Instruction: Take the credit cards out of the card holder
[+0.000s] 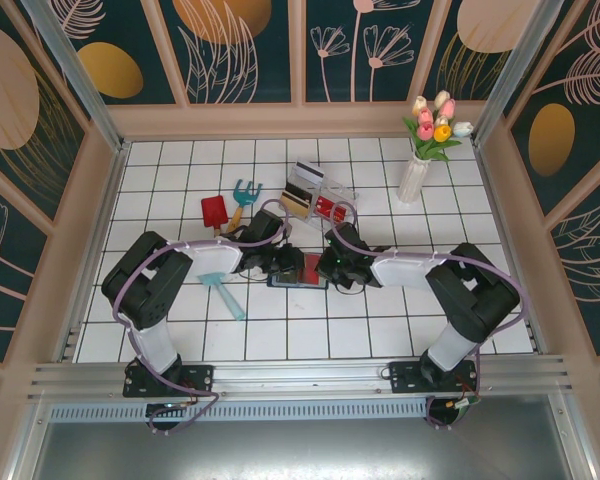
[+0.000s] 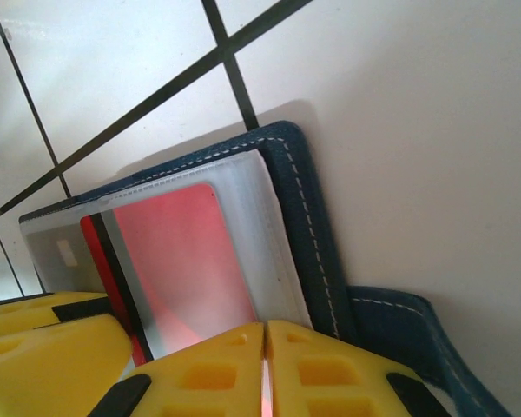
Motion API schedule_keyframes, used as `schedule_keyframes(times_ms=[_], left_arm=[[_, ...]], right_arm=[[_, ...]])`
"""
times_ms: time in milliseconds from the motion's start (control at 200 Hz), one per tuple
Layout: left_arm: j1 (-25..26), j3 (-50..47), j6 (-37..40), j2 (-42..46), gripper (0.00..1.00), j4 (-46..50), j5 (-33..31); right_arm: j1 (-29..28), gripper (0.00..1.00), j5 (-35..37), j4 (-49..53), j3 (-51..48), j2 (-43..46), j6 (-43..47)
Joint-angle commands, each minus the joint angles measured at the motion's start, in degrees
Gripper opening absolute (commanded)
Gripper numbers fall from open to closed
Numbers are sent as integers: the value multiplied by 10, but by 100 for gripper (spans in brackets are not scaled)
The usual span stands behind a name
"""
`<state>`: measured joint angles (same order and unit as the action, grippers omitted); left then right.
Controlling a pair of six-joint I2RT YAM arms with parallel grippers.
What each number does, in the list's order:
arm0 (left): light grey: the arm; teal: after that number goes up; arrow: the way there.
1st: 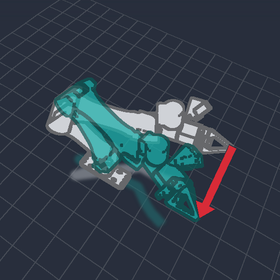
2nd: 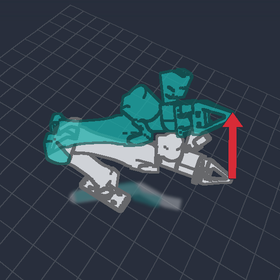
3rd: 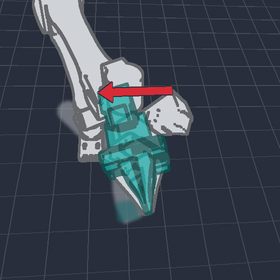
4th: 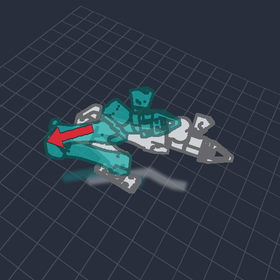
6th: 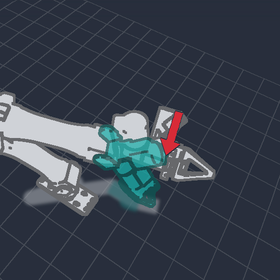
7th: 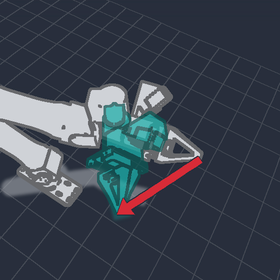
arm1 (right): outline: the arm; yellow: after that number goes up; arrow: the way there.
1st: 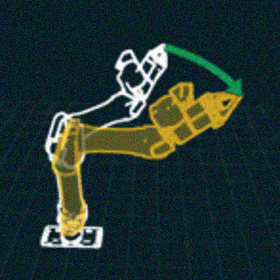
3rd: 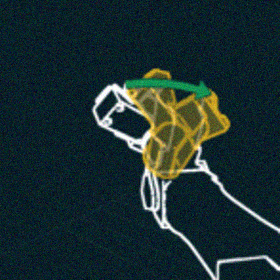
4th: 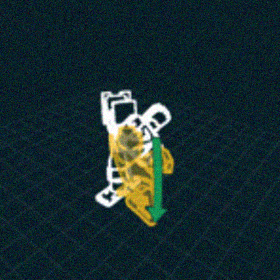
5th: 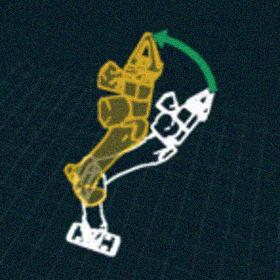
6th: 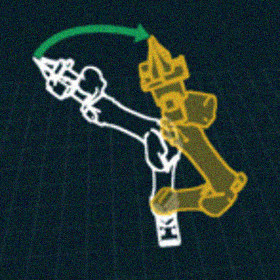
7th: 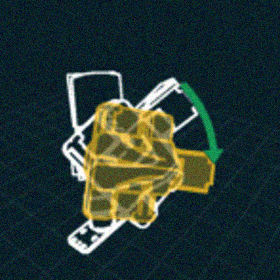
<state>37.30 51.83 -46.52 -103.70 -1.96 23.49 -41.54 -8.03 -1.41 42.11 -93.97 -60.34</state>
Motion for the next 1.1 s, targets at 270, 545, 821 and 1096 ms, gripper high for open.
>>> schedule_keyframes(times_ms=[270,545,821,1096], left_arm=[[-1,-15,14,-30,26,33,-4],[-16,-41,3,4,23,-14,36],[-27,-82,-35,19,21,-101,86],[-40,-114,-47,31,15,-155,116]], right_arm=[[1,10,-11,33,7,-41,11],[2,10,11,59,10,-37,10],[1,10,15,64,11,-40,10],[2,10,13,64,14,-46,12]])
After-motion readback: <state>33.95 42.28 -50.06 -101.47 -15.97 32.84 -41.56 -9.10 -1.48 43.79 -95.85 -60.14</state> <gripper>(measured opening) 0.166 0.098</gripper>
